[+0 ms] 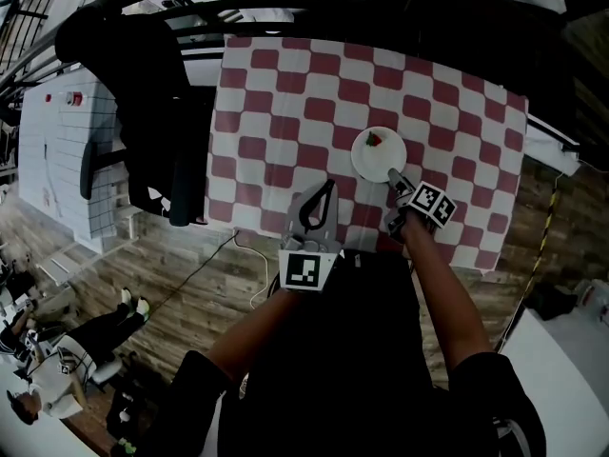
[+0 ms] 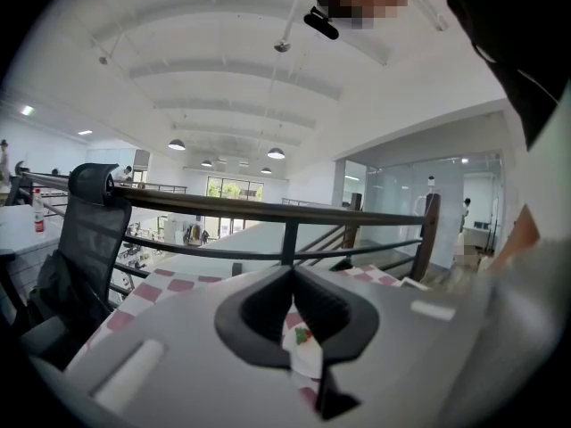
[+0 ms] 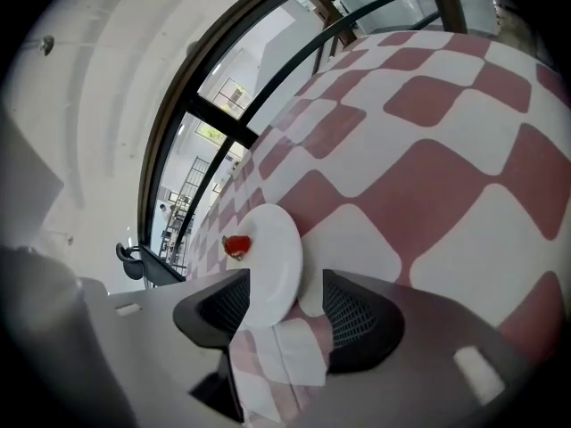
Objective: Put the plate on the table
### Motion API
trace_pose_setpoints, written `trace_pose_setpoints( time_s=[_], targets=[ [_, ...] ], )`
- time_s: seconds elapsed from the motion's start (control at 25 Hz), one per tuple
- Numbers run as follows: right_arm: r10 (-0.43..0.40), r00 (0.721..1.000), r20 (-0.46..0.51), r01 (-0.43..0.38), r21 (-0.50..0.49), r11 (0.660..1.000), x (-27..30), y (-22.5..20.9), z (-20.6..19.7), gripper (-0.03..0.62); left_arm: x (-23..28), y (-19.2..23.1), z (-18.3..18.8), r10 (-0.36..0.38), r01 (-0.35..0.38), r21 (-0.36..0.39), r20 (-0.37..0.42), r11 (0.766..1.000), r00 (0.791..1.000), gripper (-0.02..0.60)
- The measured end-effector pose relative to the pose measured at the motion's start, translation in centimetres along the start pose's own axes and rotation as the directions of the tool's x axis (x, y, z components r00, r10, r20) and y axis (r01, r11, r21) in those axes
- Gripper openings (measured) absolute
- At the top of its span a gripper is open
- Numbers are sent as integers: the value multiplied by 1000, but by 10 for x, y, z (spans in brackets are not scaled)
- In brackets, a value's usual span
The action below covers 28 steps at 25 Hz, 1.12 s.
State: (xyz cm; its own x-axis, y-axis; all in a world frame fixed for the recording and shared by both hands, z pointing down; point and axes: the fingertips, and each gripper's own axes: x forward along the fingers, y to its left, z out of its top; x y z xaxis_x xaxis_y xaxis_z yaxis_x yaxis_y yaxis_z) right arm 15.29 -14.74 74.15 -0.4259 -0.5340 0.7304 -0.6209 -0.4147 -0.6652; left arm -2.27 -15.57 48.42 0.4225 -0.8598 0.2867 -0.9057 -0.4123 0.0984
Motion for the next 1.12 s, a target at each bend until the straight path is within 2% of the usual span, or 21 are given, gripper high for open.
trace_pose_setpoints(
  time_s=[0.24, 0.48, 0.68, 0.84, 1.0, 1.12],
  targets=[
    [13, 999, 30, -12, -18, 1000, -28, 1, -15, 258, -14, -4, 6, -38, 38, 6, 20, 999, 999, 9],
    [74, 995, 73, -72, -31, 997, -65, 28, -27, 252, -25, -9, 21, -77, 76, 20, 49, 997, 996, 9],
    [142, 986, 90, -143, 4, 990, -90, 64, -39, 233, -27, -18, 29, -121, 119, 22, 69, 993, 990, 9],
    [175, 975, 140, -160, -110, 981, -113, 97, -37, 176, -29, -26, 35, -146, 143, 53, 77, 988, 986, 9],
    [192, 955, 226, -148, -200, 969, -139, 116, -27, 133, -35, -28, 42, -167, 165, 21, 97, 986, 981, 9],
    [200, 936, 290, -120, -271, 955, -159, 128, -20, 24, -38, -25, 42, -172, 172, 11, 97, 985, 980, 9]
  ],
)
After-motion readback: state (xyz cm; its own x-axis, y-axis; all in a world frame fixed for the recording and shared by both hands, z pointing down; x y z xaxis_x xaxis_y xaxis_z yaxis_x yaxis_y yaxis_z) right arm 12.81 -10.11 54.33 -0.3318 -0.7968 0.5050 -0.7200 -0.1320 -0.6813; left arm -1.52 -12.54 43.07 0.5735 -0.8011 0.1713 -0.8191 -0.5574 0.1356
